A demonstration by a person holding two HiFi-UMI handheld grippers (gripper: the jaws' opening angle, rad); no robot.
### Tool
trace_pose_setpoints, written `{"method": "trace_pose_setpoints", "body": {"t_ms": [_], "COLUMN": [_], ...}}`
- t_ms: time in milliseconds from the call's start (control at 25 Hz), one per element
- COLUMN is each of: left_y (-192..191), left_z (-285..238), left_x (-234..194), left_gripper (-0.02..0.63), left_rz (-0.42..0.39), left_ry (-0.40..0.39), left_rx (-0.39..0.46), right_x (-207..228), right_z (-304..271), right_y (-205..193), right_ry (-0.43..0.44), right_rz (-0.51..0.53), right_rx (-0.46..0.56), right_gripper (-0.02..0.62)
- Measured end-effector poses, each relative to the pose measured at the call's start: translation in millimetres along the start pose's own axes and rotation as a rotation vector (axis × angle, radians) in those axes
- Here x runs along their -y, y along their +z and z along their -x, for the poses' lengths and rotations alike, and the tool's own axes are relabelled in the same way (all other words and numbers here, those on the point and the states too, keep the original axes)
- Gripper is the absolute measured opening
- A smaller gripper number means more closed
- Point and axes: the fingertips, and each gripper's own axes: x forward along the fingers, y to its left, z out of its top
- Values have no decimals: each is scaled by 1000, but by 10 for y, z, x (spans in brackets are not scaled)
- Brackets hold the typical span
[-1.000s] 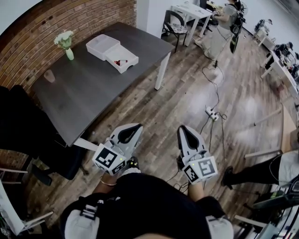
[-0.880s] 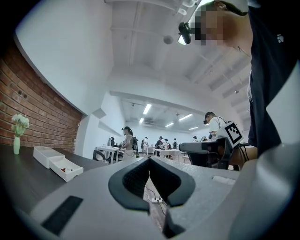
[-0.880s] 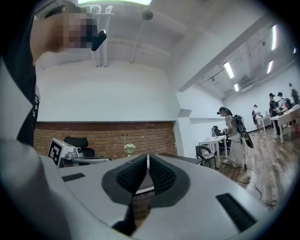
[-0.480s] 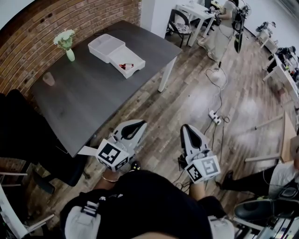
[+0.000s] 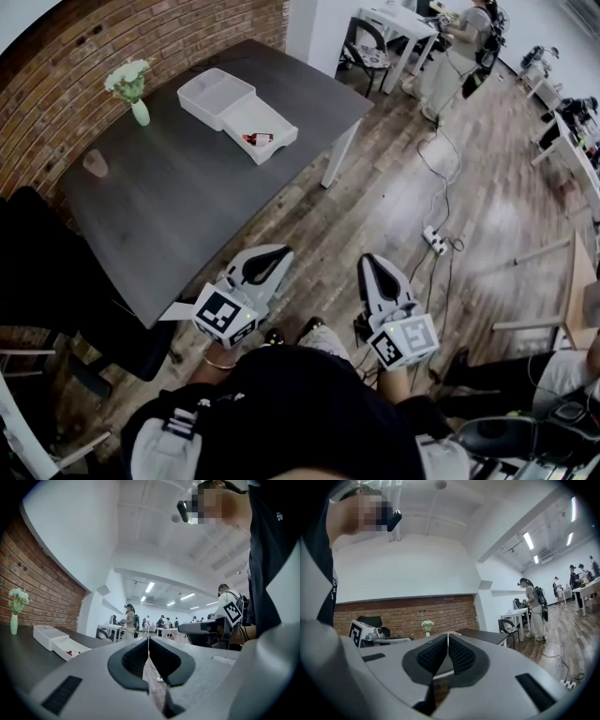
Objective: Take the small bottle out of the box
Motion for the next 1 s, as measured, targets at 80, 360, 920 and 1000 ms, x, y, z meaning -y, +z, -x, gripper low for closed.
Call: {"method": "trace_pose_setpoints", "body": {"t_ms": [80,360,920,1000], "left_y": [-2,29,264,270], "left_z": [-24,-168,-945,-1013], "left_x": [-70,-493,-1308,-1428], "left_gripper": [3,3,3,3], "left_rz": [-1,-18,-58,-68], "left_ry": [8,118,314,347], "left_rx": [3,5,-29,-41], "right_x": [50,329,1006,1065], "right_z": [-103,-647,-1910,-2073], "right_y": [-14,15,268,284], "right_ry": [10,83,314,345], "right_rz": [-12,-11,-54,-54], "right_rx": [-1,-2,-40,-54], "right_gripper": [9,9,11,12]}}
